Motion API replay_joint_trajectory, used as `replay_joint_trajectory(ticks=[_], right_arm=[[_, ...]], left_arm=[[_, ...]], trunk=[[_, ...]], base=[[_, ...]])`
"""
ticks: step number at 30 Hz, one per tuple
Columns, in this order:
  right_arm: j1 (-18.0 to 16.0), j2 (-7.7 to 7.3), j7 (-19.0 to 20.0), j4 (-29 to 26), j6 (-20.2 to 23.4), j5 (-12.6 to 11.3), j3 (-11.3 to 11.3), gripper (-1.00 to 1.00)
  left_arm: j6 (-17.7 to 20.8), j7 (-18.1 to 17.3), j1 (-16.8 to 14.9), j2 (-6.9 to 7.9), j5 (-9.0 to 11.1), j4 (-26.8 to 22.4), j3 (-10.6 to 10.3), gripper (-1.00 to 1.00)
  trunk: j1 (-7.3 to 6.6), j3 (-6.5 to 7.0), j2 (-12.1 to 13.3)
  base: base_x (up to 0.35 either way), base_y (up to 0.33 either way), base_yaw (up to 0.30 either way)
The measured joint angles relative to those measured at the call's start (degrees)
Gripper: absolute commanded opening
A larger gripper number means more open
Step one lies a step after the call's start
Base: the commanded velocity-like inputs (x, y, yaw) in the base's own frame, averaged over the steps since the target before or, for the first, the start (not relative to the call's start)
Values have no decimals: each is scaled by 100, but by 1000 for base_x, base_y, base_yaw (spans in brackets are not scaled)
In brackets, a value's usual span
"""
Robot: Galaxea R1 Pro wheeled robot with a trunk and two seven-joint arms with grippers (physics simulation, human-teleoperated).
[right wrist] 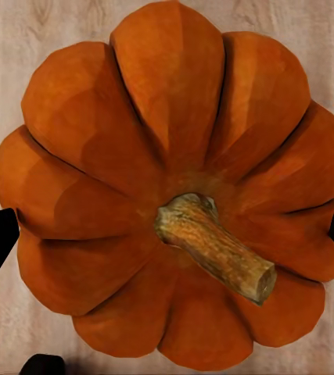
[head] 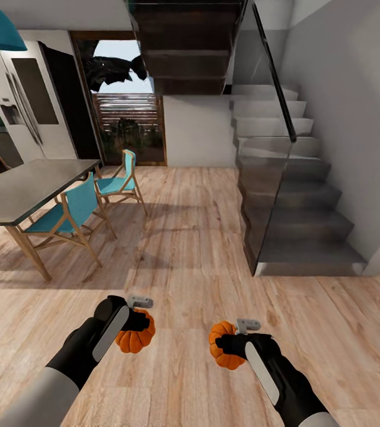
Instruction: Place each of the two pumpkins and all three candles from the living room inside a cabinet in the living room (use any cabinet), then make sure every cabinet is closed, and position the cauldron so it is next to a table in the living room.
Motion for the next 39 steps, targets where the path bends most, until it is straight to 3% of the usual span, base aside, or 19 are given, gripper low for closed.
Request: replay_joint_trajectory(ticks=[39], right_arm=[[0, 3, 4, 72, -10, 0, 5, -100]], left_arm=[[0, 0, 0, -3, -2, 1, 0, -100]], trunk=[[-857, 502, 1565]], base=[[0, 0, 239]])
